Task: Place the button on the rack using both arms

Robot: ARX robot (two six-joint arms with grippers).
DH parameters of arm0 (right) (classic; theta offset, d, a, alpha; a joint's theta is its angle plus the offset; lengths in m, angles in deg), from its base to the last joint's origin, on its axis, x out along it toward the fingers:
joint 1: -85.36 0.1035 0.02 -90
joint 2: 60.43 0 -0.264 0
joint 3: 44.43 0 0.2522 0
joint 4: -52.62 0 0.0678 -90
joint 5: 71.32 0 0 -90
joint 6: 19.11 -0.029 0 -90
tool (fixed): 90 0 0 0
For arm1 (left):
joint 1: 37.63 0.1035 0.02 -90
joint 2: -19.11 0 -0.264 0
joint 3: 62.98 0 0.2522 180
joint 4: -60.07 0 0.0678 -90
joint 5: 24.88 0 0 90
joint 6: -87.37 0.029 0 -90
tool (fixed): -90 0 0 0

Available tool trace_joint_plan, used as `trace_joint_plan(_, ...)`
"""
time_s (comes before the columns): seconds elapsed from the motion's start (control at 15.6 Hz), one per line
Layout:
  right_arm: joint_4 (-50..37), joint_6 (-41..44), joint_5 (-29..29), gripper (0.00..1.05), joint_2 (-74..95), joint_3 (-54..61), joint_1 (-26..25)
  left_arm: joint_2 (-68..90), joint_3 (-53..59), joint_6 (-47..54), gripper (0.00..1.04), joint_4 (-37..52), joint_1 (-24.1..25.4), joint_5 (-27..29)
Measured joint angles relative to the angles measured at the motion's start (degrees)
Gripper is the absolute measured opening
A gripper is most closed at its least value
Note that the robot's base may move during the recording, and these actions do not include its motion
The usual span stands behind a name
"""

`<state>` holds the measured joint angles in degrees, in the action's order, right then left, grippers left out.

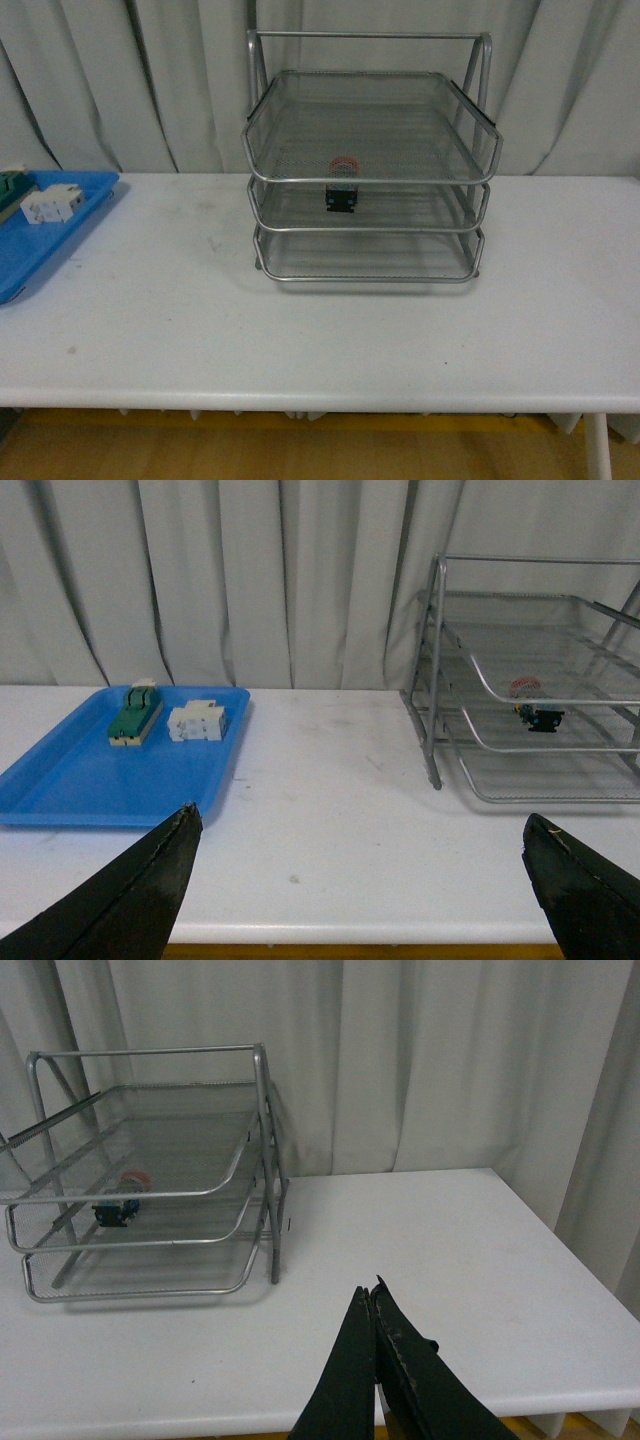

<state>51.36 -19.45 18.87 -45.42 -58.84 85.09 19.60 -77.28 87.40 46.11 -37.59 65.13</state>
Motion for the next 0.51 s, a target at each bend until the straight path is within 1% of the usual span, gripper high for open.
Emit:
trace_joint_plan(0.13,2.5,0.0,0.0,0.02,-2.6,0.0,0.0,0.0,0.0,0.0,0.98,0.0,0.0,0.0)
trace_joint_plan(0.51,5.2,0.0,0.0,0.02,-5.3,0.0,0.0,0.0,0.0,0.0,0.98,0.0,0.0,0.0)
